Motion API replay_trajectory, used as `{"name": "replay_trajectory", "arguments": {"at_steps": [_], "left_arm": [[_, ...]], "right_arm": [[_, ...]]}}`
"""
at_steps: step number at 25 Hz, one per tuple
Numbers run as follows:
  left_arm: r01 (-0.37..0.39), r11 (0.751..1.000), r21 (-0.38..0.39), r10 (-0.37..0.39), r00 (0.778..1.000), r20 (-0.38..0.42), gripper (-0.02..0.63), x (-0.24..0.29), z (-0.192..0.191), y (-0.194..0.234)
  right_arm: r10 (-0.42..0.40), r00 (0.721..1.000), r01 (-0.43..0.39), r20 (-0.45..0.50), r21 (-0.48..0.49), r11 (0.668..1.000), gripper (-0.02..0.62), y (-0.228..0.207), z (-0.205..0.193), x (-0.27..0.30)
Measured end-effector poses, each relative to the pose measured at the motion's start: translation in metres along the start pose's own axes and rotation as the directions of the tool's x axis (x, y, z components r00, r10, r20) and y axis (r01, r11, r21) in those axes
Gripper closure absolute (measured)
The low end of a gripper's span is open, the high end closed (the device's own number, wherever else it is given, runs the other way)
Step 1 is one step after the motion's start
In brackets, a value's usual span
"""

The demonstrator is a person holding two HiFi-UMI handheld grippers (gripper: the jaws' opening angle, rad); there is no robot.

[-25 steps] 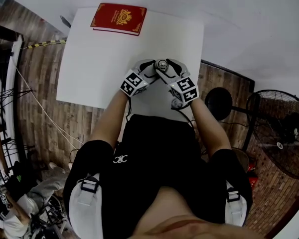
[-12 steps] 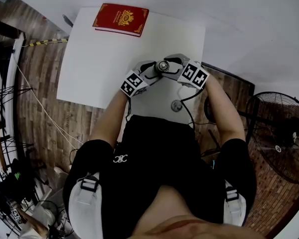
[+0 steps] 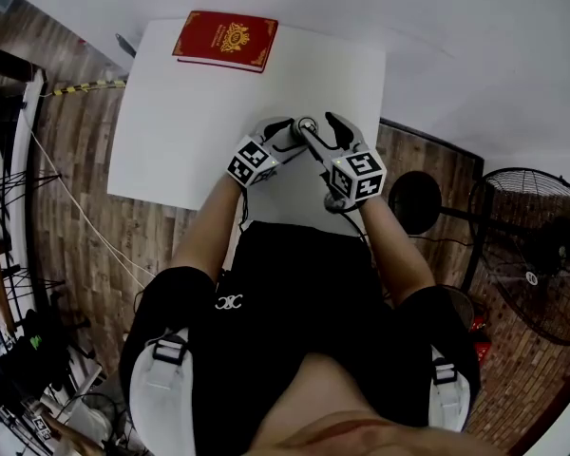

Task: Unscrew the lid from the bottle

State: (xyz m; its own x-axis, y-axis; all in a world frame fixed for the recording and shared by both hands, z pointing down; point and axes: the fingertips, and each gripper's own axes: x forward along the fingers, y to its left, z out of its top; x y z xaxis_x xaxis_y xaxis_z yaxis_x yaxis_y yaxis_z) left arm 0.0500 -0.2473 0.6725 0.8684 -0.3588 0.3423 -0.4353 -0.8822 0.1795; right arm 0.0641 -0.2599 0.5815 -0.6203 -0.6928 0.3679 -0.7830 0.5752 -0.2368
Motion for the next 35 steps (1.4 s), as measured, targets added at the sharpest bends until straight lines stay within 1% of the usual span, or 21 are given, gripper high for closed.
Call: {"name": "replay_trajectory", "arguments": {"at_steps": [4,6,8,12,15,17,21,24,27,29,31,32,33,35], "left_arm": [[-0.001,1.0,-0.004,0.001,1.0,0.001,0.265,0.0,0.0,-0.001],[-0.002,1.0,-0.006,0.002,1.0,0.0,0.265,-0.001,0.0,-0.002],[0.0,1.0,-0.005,0.0,1.0,-0.002,0.265,0.0,0.001,-0.002],[0.004,1.0,0.001,-0.004,1.0,-0.011,0.265,-0.001,0.001,-0.002],[0.005,1.0,0.001,-0.005,1.0,-0.014,0.265,-0.001,0.0,-0.002],[0.006,1.0,-0.001,-0.006,1.0,-0.013,0.265,-0.001,0.001,-0.002],[0.006,1.0,0.002,-0.006,1.0,-0.013,0.265,0.0,0.002,-0.003],[0.009,1.0,0.0,-0.009,1.0,-0.015,0.265,-0.001,0.002,-0.001],[0.012,1.0,-0.002,-0.012,1.0,-0.016,0.265,-0.001,0.001,0.0],[0.015,1.0,-0.004,-0.015,1.0,-0.015,0.265,0.0,0.0,0.0],[0.015,1.0,0.0,-0.015,1.0,-0.006,0.264,0.0,0.0,0.0],[0.012,1.0,0.004,-0.012,1.0,-0.001,0.264,-0.001,0.001,0.0],[0.008,1.0,0.007,-0.008,1.0,0.003,0.264,-0.001,0.001,-0.001],[0.004,1.0,0.009,-0.004,1.0,0.005,0.265,-0.001,-0.001,-0.001]], "right_arm": [[-0.118,0.993,0.119,-0.022,0.06,0.991,0.337,-0.003,-0.014,0.011],[-0.176,0.984,0.176,-0.016,0.043,0.983,0.328,-0.005,-0.016,0.014],[-0.212,0.977,0.212,-0.005,0.009,0.977,0.319,-0.004,-0.015,0.016],[-0.211,0.977,0.21,-0.02,-0.016,0.978,0.319,0.004,-0.017,0.027],[-0.232,0.972,0.231,-0.028,-0.022,0.973,0.321,0.003,-0.021,0.031],[-0.24,0.971,0.239,-0.018,-0.022,0.971,0.322,0.0,-0.022,0.032],[-0.208,0.978,0.209,0.017,-0.033,0.977,0.325,0.001,-0.021,0.03],[-0.165,0.986,0.165,0.02,-0.038,0.985,0.325,0.002,-0.022,0.034],[-0.112,0.994,0.112,-0.004,-0.038,0.993,0.325,0.002,-0.025,0.037],[-0.062,0.998,0.06,-0.022,-0.065,0.996,0.325,0.004,-0.026,0.037],[0.037,0.998,-0.044,-0.056,-0.127,0.991,0.325,0.008,-0.028,0.038],[0.098,0.992,-0.11,-0.082,-0.159,0.981,0.327,0.011,-0.03,0.038],[0.161,0.981,-0.179,-0.112,-0.187,0.966,0.327,0.014,-0.031,0.038],[0.276,0.944,-0.312,-0.181,-0.221,0.924,0.327,0.018,-0.035,0.037]]}}
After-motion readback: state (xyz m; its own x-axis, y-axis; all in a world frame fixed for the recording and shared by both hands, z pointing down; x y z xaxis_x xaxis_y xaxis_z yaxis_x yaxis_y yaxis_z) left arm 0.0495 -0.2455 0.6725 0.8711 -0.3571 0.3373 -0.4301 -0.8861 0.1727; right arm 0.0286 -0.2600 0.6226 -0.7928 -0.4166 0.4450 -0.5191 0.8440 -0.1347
